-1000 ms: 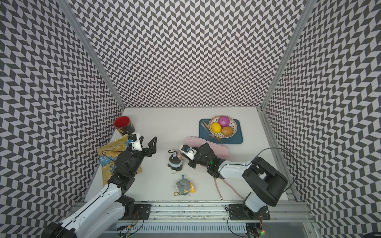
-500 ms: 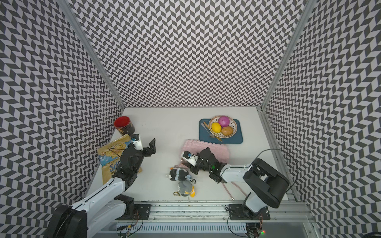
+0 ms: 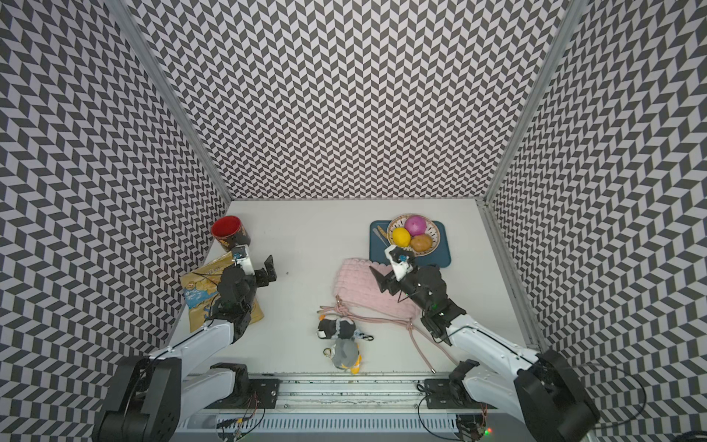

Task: Remove the decoration from the bag
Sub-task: Reset both arms

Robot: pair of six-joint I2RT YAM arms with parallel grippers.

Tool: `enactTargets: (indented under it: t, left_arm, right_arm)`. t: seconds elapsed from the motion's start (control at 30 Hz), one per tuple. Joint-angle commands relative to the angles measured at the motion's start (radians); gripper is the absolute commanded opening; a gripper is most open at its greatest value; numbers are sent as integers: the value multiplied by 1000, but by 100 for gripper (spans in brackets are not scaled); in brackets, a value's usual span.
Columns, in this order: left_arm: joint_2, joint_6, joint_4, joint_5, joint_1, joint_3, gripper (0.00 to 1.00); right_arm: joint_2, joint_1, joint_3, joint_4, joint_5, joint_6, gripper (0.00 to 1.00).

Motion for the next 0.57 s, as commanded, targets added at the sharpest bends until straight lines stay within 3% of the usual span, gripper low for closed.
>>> enactTargets:
  t: [0.0,0.17,0.33,0.47,0.53]
  left_arm:
    - [20,38,169,55,6,-18,100]
    - [122,42,252,83,6,0,100]
    - [185,37,292,90,6,18,100]
    - [184,38,303,105,6,12,100]
    - [189,42,300,113,7,16,100]
  right_arm:
    - [-35,-100,-58,31,232,72,97]
    - [1,-293,-139,147,256,98,99]
    - [68,-420,-181,332,168,129,99]
    - [163,-448,-229,452,130,134,100]
    - [167,-456,-216,426,130,134,100]
